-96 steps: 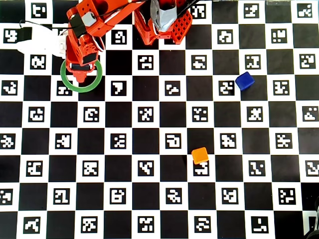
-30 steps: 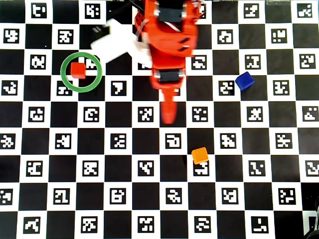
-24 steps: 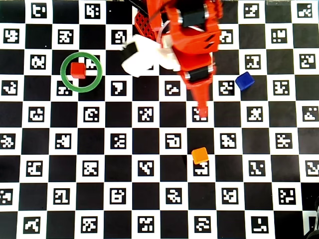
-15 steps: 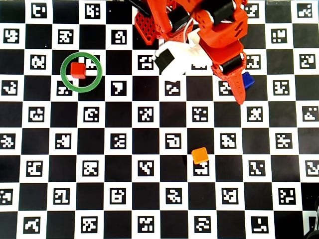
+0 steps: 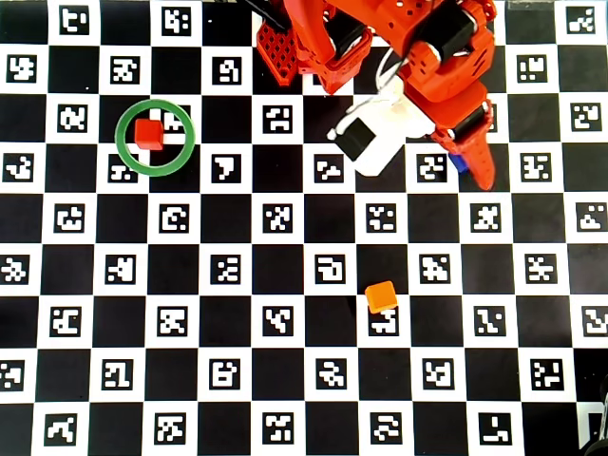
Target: Grab the red cube then put it in the green circle then put the blue cube on top and finally the orange cube on top
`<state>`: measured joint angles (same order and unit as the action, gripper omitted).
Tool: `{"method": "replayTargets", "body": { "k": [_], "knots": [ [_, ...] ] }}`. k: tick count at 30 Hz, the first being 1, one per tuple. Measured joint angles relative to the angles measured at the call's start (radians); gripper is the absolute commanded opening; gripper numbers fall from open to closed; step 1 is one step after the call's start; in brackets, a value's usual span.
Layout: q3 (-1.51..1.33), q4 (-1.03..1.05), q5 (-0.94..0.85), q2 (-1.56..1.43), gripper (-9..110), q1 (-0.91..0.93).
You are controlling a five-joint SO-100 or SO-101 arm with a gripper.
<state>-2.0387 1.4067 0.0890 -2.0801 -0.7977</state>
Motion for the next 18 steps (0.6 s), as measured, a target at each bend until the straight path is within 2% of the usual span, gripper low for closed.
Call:
{"method": "replayTargets", "body": {
  "k": [10, 18],
  "knots": [
    [-0.117, -0.195, 0.112, 0.181, 51, -0.112],
    [-0.118, -0.284, 0.287, 0.261, 51, -0.140]
  ]
}}
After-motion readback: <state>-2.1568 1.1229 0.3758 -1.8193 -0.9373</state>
